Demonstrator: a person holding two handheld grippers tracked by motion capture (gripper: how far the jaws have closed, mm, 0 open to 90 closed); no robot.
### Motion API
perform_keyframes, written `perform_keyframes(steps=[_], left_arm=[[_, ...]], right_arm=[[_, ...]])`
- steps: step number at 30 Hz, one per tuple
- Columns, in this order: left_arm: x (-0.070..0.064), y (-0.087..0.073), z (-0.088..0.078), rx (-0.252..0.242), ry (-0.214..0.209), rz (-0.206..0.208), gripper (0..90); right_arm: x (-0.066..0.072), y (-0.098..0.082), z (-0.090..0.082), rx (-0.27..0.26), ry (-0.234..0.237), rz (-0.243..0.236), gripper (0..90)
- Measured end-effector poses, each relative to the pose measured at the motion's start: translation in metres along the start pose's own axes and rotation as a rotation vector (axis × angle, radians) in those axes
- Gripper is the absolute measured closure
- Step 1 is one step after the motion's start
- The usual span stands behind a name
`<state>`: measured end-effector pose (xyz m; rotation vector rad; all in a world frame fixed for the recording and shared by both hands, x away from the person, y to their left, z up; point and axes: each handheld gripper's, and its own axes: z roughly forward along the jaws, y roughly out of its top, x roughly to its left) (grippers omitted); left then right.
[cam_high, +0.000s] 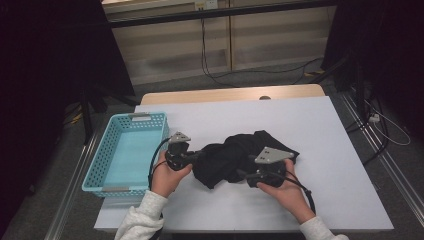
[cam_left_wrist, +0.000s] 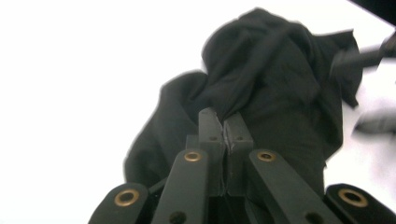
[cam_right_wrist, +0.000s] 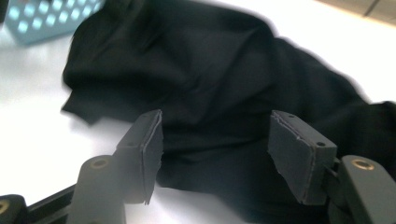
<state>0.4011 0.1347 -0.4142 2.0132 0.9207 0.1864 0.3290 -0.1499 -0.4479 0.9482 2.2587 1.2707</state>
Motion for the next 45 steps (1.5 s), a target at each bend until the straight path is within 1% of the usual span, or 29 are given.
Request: perform_keyframes(steps=[1,2,4,5,7,8,10,11,13,14,16,18,21,22,23,24,25,28,29,30,31,32,33,35,37,38,40,43,45], left_arm=[[0.001,0.0,-0.001,-0.008,0.009,-0.004,88.6],[0.001,0.001,-0.002,-0.016,0.008,-0.007,88.5],[0.002,0.001,-0.002,-0.017,0.01,-0.006,88.6],[0.002,0.001,-0.002,-0.018,0.014,-0.008,88.5],[0.003,0.002,-0.002,-0.03,0.017,-0.015,88.5],[0.003,0.002,-0.002,-0.03,0.019,-0.014,88.6],[0.004,0.002,-0.003,-0.037,0.024,-0.018,88.6],[0.004,0.003,-0.003,-0.039,0.029,-0.014,88.6],[0.005,0.004,-0.004,-0.046,0.029,-0.02,88.5],[0.006,0.005,-0.005,-0.048,0.033,-0.022,88.5],[0.007,0.004,-0.005,-0.052,0.038,-0.024,88.6],[0.009,0.004,-0.006,-0.051,0.045,-0.024,88.6],[0.012,0.003,-0.006,-0.053,0.073,-0.021,88.5],[0.013,0.002,-0.006,-0.051,0.065,-0.031,88.5],[0.013,0.002,-0.004,-0.051,0.057,-0.04,88.5],[0.014,0.001,-0.003,-0.049,0.052,-0.045,88.5],[0.013,0.001,-0.001,-0.047,0.051,-0.051,88.5],[0.011,0.003,0.0,-0.047,0.058,-0.045,88.5],[0.011,0.003,0.0,-0.046,0.063,-0.035,88.5],[0.01,0.004,-0.001,-0.048,0.06,-0.037,88.5],[0.011,0.004,-0.002,-0.045,0.058,-0.032,88.5],[0.011,0.004,-0.003,-0.048,0.056,-0.037,88.5],[0.012,0.005,-0.005,-0.045,0.064,-0.032,88.5],[0.013,0.004,-0.006,-0.048,0.057,-0.039,88.5],[0.012,0.004,-0.007,-0.046,0.06,-0.031,88.5],[0.011,0.003,-0.006,-0.043,0.059,-0.029,88.5],[0.01,0.003,-0.006,-0.042,0.059,-0.025,88.5],[0.009,0.002,-0.008,-0.044,0.051,-0.027,88.5],[0.009,0.002,-0.009,-0.041,0.046,-0.024,88.5]], right_arm=[[0.003,0.0,0.005,0.019,0.02,-0.012,36.2],[0.006,0.0,0.01,0.043,0.033,-0.029,37.0],[0.011,-0.001,0.016,0.075,0.033,-0.055,40.0],[0.012,-0.002,0.02,0.099,0.03,-0.072,43.8],[0.012,-0.006,0.025,0.139,0.032,-0.067,49.8],[0.011,-0.007,0.026,0.147,0.026,-0.064,55.6],[0.009,-0.008,0.024,0.136,0.002,-0.07,73.1],[0.006,-0.008,0.022,0.137,-0.002,-0.058,81.1],[0.001,-0.01,0.019,0.137,0.007,-0.029,89.5],[-0.001,-0.011,0.017,0.135,-0.005,-0.024,90.0],[-0.007,-0.012,0.01,0.144,-0.014,-0.014,90.0],[-0.017,-0.013,-0.002,0.142,-0.048,0.002,90.0],[-0.032,-0.017,-0.022,0.122,-0.089,0.036,90.0],[-0.037,-0.02,-0.027,0.116,-0.1,0.048,90.0],[-0.039,-0.021,-0.032,0.09,-0.085,0.064,90.0],[-0.039,-0.021,-0.034,0.058,-0.066,0.064,90.0],[-0.037,-0.02,-0.035,0.051,-0.062,0.054,89.5],[-0.024,-0.015,-0.026,0.04,-0.036,0.024,78.1],[-0.021,-0.014,-0.023,0.042,-0.035,0.014,75.6],[-0.017,-0.011,-0.02,0.039,-0.022,0.001,74.0],[-0.015,-0.01,-0.018,0.034,-0.014,0.0,71.5],[-0.012,-0.007,-0.016,0.023,-0.004,0.007,68.8],[-0.01,-0.006,-0.015,0.015,0.006,0.013,67.5],[-0.005,-0.001,-0.011,-0.002,0.029,0.013,56.3],[0.001,0.004,-0.004,0.005,0.044,-0.003,53.2],[0.004,0.005,0.0,0.01,0.049,-0.014,49.4],[0.01,0.007,0.011,0.031,0.043,-0.022,38.9],[0.017,0.008,0.025,0.067,0.065,-0.043,38.2],[0.021,0.01,0.031,0.079,0.076,-0.049,37.6]])
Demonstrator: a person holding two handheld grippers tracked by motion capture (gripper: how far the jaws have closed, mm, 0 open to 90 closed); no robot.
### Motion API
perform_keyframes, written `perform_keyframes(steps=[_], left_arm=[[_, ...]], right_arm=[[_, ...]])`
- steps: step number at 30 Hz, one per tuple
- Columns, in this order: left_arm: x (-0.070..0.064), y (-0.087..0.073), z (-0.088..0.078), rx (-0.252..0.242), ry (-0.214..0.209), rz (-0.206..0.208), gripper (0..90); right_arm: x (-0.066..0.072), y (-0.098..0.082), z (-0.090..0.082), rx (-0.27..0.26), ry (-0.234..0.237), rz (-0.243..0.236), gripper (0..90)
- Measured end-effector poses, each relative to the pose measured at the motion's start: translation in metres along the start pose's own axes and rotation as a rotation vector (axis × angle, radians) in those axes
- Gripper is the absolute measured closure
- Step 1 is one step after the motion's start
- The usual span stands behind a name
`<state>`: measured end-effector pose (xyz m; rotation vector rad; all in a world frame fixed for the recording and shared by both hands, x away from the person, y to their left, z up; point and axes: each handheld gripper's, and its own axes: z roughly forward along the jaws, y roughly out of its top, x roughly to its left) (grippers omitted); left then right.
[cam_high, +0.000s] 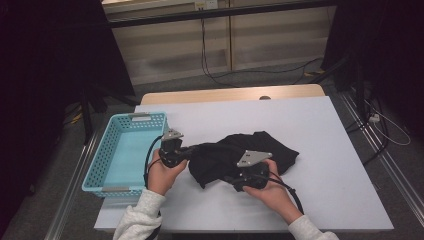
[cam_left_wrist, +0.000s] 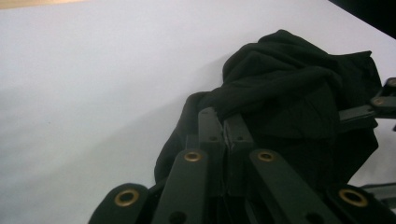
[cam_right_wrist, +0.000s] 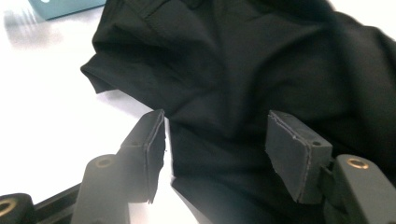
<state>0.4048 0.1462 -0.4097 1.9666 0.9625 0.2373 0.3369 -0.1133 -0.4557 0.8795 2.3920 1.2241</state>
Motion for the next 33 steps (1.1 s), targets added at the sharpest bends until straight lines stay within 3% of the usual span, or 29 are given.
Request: perform_keyframes(steps=[5,8,10,13,17,20,25,33], left_arm=[[0.0,-0.001,-0.001,0.0,-0.002,-0.006,88.5],[-0.001,-0.001,-0.002,-0.001,-0.003,-0.006,88.5],[0.0,0.0,-0.003,-0.004,-0.004,-0.004,88.5],[0.0,0.001,-0.004,-0.016,-0.004,-0.009,88.5],[0.0,0.003,-0.002,-0.021,0.006,-0.007,88.6],[-0.001,0.003,0.003,-0.011,0.012,-0.004,88.5],[0.003,-0.001,0.011,0.01,0.022,-0.013,88.5],[0.006,-0.007,0.022,0.049,0.047,-0.006,88.3]], right_arm=[[0.002,-0.001,0.015,0.066,-0.003,-0.025,38.2],[0.002,-0.002,0.017,0.079,-0.04,-0.051,56.0],[0.0,-0.002,0.014,0.074,-0.045,-0.057,82.3],[-0.004,-0.004,0.009,0.072,-0.016,-0.053,84.2],[-0.012,0.0,-0.011,0.036,0.008,0.007,84.9],[-0.023,0.001,-0.034,-0.002,-0.016,0.03,85.3],[-0.049,-0.013,-0.063,-0.059,-0.075,0.123,85.3],[-0.072,-0.027,-0.087,-0.096,-0.15,0.198,85.3]])
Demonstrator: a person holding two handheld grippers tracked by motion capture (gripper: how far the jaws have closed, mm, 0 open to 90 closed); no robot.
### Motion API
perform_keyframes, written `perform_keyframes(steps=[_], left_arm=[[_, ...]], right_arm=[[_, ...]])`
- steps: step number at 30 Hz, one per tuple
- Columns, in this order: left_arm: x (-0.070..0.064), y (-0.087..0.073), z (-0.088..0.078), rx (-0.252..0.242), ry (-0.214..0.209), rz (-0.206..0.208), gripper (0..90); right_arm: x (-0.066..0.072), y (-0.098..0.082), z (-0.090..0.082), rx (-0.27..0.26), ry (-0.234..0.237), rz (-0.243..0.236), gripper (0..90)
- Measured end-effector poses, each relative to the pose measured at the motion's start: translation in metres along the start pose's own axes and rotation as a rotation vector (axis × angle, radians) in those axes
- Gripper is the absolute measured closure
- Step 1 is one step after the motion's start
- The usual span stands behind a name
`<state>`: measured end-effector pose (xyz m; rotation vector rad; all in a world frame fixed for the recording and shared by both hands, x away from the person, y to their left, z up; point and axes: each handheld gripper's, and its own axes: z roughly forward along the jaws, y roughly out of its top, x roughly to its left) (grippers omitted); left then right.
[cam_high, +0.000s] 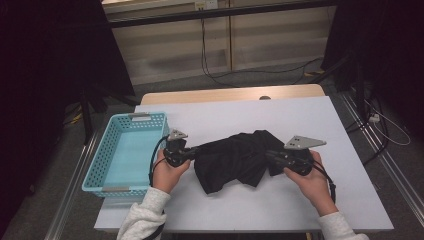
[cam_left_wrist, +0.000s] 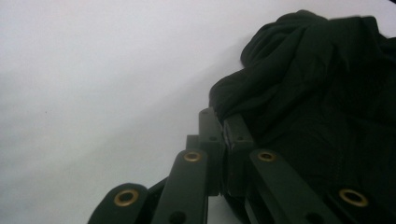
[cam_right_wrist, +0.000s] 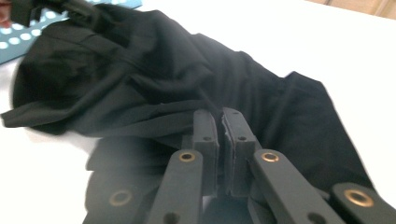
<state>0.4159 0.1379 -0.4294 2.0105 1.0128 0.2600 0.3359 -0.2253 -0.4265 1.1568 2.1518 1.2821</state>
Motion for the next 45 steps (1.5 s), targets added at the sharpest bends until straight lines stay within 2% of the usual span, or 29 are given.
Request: perform_keyframes(steps=[5,6,11,15,17,21,23,24,27,28,30,33,37,42,45], left_arm=[[0.0,-0.004,0.004,0.014,-0.003,-0.012,87.8],[0.001,-0.004,0.004,0.02,-0.002,-0.004,87.2],[-0.002,-0.003,0.003,0.018,-0.004,-0.006,80.1],[-0.006,0.001,-0.003,0.01,-0.037,-0.005,59.7],[-0.009,0.003,-0.006,0.005,-0.041,0.013,48.1],[-0.014,0.003,-0.009,0.0,-0.061,0.019,32.6],[-0.015,0.001,-0.011,-0.001,-0.066,0.023,29.0],[-0.016,0.001,-0.011,0.001,-0.063,0.026,27.7],[-0.017,-0.003,-0.012,0.012,-0.056,0.048,24.7],[-0.017,-0.004,-0.012,0.021,-0.053,0.068,24.0],[-0.019,-0.006,-0.013,0.031,-0.057,0.079,24.0],[-0.02,-0.009,-0.016,0.033,-0.062,0.095,25.9],[-0.021,-0.013,-0.016,0.052,-0.076,0.101,31.0],[-0.019,-0.017,-0.013,0.074,-0.08,0.093,34.2],[-0.018,-0.017,-0.011,0.073,-0.077,0.09,34.2]], right_arm=[[-0.014,-0.004,-0.011,-0.015,-0.044,0.036,85.3],[-0.015,-0.006,-0.011,-0.013,-0.046,0.041,85.2],[-0.014,-0.013,-0.006,0.034,-0.049,0.02,84.8],[-0.011,-0.014,-0.003,0.049,-0.039,0.007,83.9],[-0.01,-0.014,-0.004,0.055,-0.041,-0.004,82.6],[-0.008,-0.011,-0.005,0.056,-0.054,-0.042,67.4],[-0.004,-0.007,-0.005,0.053,-0.043,-0.056,56.7],[0.001,-0.004,-0.005,0.039,-0.036,-0.067,54.4],[0.013,0.004,-0.003,0.021,-0.004,-0.108,47.9],[0.016,0.006,-0.002,0.026,0.005,-0.116,47.5],[0.022,0.007,0.002,0.039,0.024,-0.14,47.5],[0.024,0.005,0.008,0.067,0.028,-0.146,47.5],[0.019,-0.002,0.012,0.097,0.022,-0.131,47.5],[0.021,-0.001,0.013,0.092,0.026,-0.129,47.5],[0.027,0.001,0.016,0.091,0.051,-0.141,47.6]])
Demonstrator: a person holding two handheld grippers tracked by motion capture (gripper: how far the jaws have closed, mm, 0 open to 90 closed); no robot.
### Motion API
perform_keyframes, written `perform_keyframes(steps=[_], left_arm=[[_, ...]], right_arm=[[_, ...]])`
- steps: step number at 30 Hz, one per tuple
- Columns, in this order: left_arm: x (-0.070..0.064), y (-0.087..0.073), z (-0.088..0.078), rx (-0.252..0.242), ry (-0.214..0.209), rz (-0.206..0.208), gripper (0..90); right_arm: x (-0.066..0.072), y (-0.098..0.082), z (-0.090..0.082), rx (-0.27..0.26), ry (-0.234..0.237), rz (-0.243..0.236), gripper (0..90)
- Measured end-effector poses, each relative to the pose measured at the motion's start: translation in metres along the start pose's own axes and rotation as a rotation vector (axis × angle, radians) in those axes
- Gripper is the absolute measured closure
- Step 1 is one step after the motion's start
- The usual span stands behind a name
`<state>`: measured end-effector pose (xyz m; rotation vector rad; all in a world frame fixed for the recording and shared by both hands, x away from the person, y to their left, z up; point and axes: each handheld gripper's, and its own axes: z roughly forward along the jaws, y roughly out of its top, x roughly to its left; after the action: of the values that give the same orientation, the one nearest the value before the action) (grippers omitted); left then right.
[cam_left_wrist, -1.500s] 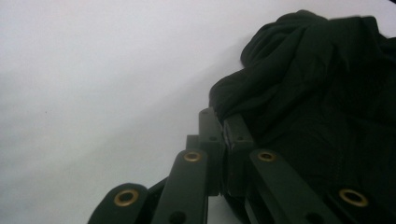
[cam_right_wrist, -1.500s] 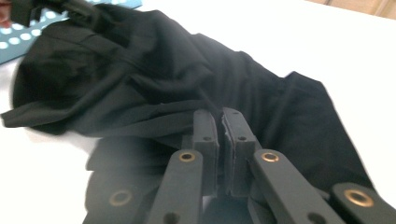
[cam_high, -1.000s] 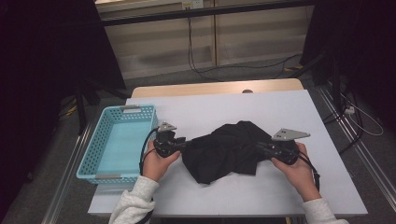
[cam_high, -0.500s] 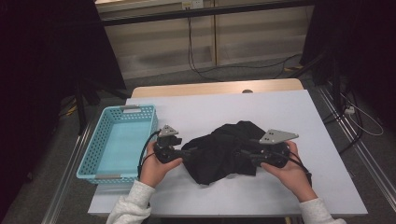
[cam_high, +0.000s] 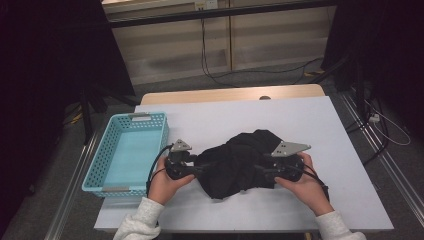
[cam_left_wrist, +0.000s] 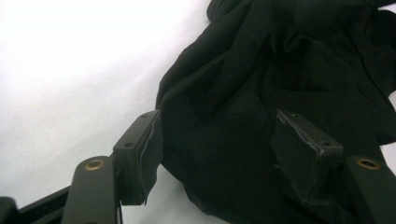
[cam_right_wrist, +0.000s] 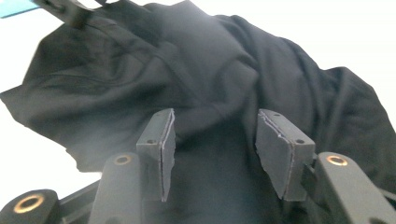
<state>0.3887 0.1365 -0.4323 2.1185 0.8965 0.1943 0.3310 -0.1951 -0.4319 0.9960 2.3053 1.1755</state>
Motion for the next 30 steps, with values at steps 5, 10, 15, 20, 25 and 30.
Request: perform_keyframes(steps=[5,10,15,20,25,30], left_arm=[[-0.001,0.0,0.002,0.002,0.004,0.001,32.4],[-0.001,0.0,0.003,0.009,0.005,0.007,32.3],[-0.001,0.0,0.002,0.009,0.003,0.006,32.3],[-0.001,0.001,0.0,-0.003,0.002,-0.006,30.5],[-0.005,0.003,0.0,-0.004,-0.012,-0.001,26.5],[-0.01,0.004,0.004,0.013,-0.026,0.007,24.8]], right_arm=[[0.017,-0.002,0.018,0.061,0.076,-0.022,48.9],[0.033,-0.003,0.039,0.117,0.055,-0.05,72.8],[0.032,0.003,0.035,0.05,0.08,-0.011,86.7],[0.009,0.013,0.006,-0.101,0.033,0.101,87.0],[-0.019,0.005,-0.014,-0.157,-0.057,0.18,86.9],[-0.037,-0.007,-0.022,-0.155,-0.105,0.231,86.9]])
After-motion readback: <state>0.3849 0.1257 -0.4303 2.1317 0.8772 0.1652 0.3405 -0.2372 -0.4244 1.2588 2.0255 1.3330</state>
